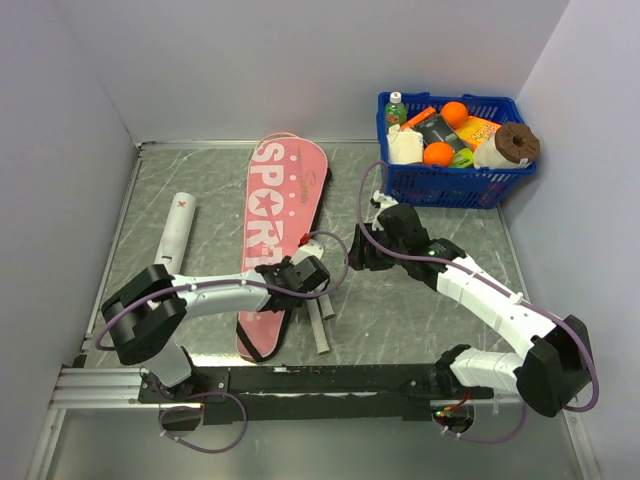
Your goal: Pack up the badminton gear
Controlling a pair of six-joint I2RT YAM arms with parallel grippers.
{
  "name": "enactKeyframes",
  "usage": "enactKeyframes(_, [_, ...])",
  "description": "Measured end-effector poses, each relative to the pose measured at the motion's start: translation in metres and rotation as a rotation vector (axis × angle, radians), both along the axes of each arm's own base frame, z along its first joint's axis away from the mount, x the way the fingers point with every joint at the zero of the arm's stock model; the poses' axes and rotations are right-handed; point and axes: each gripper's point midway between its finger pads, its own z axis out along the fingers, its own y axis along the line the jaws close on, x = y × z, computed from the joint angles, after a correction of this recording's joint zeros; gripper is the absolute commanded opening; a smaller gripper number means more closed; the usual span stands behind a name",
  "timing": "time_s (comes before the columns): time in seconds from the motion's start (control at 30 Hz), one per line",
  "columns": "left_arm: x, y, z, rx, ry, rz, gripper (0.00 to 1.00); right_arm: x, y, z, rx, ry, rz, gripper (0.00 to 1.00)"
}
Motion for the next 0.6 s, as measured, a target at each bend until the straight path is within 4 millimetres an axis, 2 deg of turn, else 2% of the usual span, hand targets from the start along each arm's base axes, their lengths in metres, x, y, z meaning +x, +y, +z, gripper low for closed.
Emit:
enactKeyframes(0.13, [0.0,0.0,0.0,-0.002,0.005,0.0,0.38,-0.002,0.0,-0.004,0.002,0.007,0.001,0.56])
enactKeyframes(0.33, [-0.001,0.001,-0.008,0.011,0.027,-0.004,0.26,-0.004,-0.001,-0.008,-0.001,0.021,0.001,0.56])
enactKeyframes(0.43, [-0.002,0.003,-0.014,0.025,0.042,-0.001,0.17,-0.005,-0.001,-0.01,-0.001,0.027,-0.001,0.56])
enactKeyframes(0.5, [-0.002,0.005,-0.018,0.036,0.054,-0.001,0.02,-0.005,-0.001,-0.01,0.0,0.027,-0.002,0.56])
enactKeyframes(0.6, [0.0,0.006,-0.019,0.04,0.06,0.002,0.01,-0.005,-0.001,-0.01,0.001,0.029,-0.004,0.56])
